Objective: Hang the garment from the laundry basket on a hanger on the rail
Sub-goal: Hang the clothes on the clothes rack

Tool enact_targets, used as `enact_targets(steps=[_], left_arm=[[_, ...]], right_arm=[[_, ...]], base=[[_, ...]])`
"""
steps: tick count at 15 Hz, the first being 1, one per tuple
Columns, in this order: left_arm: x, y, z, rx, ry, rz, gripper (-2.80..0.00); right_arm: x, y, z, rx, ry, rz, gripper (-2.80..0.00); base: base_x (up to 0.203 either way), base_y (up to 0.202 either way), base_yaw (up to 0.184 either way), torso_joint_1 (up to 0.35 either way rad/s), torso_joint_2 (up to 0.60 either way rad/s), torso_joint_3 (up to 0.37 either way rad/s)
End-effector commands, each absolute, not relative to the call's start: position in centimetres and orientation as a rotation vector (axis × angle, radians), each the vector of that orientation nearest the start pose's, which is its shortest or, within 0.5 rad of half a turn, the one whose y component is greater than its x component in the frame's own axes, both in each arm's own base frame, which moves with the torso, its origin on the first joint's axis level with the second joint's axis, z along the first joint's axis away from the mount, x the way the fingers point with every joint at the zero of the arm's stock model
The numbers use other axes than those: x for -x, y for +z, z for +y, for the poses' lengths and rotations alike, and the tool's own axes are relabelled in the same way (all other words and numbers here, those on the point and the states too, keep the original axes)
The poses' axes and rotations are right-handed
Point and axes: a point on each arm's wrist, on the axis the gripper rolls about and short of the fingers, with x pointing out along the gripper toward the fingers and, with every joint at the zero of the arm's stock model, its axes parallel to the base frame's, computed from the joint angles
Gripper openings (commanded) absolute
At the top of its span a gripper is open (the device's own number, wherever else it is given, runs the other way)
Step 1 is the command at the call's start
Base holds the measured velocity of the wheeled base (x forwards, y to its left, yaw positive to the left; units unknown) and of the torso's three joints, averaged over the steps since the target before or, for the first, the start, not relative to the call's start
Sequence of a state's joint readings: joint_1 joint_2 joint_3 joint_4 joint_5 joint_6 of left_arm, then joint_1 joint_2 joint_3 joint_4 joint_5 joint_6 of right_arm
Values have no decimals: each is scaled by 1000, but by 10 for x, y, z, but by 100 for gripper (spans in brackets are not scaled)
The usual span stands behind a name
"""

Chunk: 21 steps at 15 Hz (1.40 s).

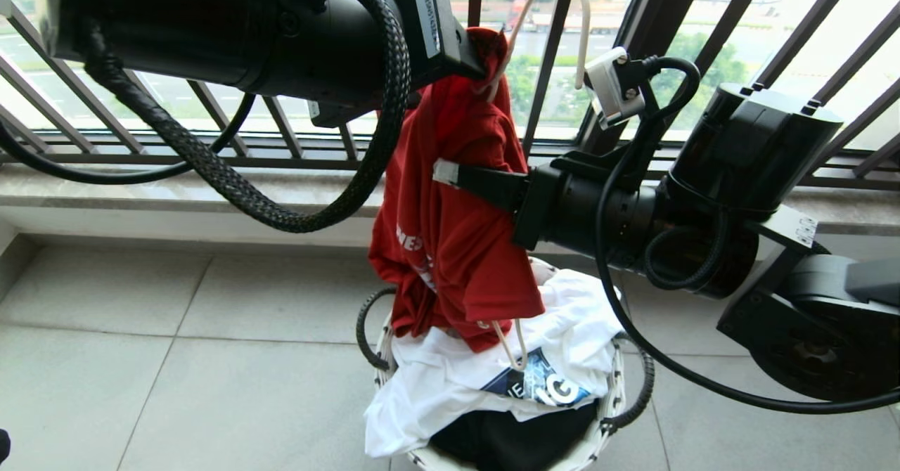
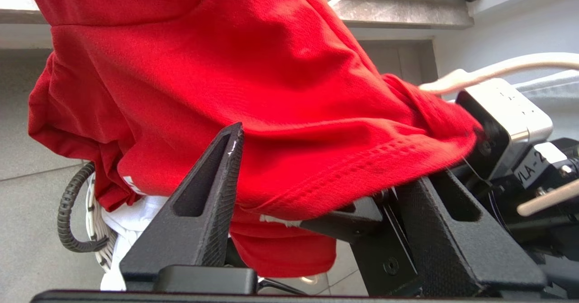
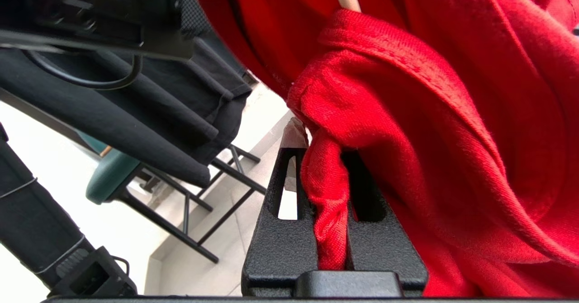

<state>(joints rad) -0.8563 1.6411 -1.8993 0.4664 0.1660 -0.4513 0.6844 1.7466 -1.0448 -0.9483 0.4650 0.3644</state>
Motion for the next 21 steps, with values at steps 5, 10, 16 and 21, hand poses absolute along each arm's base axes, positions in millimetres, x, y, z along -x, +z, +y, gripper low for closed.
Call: enact_targets(steps=[5, 10, 16, 21], left_arm=[[-165, 397, -186, 297, -576, 305, 0], [-148, 401, -170, 304, -576, 284, 0], [-136, 403, -120, 216, -469, 291, -280], [-148, 406, -83, 88, -623, 308, -280]], right_arm=[[-259, 252, 224, -343, 1189, -62, -280], [-257, 254, 221, -343, 1190, -69, -280], [-253, 257, 219, -338, 1218, -68, -280], [-243, 263, 209, -308, 1338, 26, -280]], base=[[0, 0, 0, 0, 0, 0], [0, 0, 0, 0, 0, 0], [0, 0, 0, 0, 0, 0], [0, 0, 0, 0, 0, 0]])
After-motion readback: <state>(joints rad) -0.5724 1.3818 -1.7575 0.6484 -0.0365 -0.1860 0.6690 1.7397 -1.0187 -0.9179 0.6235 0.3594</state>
